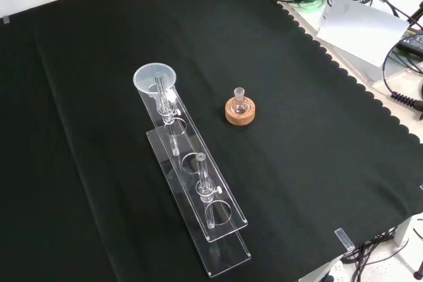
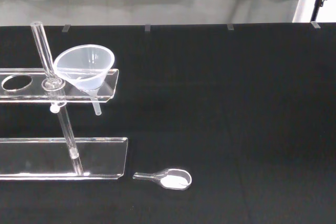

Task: Pick up the funnel from the transparent funnel stand.

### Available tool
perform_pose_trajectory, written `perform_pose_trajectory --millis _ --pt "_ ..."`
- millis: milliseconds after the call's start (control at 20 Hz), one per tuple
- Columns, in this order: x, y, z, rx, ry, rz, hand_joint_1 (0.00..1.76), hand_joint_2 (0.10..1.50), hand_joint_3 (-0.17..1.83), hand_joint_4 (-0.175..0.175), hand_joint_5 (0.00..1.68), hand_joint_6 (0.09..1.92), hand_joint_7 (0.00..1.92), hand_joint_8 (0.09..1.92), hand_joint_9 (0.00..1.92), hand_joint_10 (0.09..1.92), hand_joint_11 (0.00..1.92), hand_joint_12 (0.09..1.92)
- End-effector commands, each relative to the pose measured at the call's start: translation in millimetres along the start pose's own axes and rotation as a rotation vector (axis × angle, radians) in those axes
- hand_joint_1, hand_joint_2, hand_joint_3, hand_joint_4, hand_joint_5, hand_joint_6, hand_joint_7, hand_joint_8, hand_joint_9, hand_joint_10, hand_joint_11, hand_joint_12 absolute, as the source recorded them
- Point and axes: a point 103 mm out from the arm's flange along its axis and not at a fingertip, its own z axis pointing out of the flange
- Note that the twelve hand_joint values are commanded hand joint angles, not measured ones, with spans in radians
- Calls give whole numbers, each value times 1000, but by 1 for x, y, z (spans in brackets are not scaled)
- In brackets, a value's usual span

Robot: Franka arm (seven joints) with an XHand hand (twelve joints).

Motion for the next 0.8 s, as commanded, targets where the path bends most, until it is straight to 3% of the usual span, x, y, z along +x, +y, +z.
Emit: perform_pose_trajectory --millis 50,200,800 --pt "-3 1 0 -6 -4 3 18 1146 527 5 185 213 48 559 205 638 33 1288" --pt "-6 3 1 5 -4 5 1 1216 401 5 236 87 51 540 205 627 3 1343" --pt "-13 28 32 63 -1 38 0 1232 370 5 251 87 55 536 208 624 0 1342"
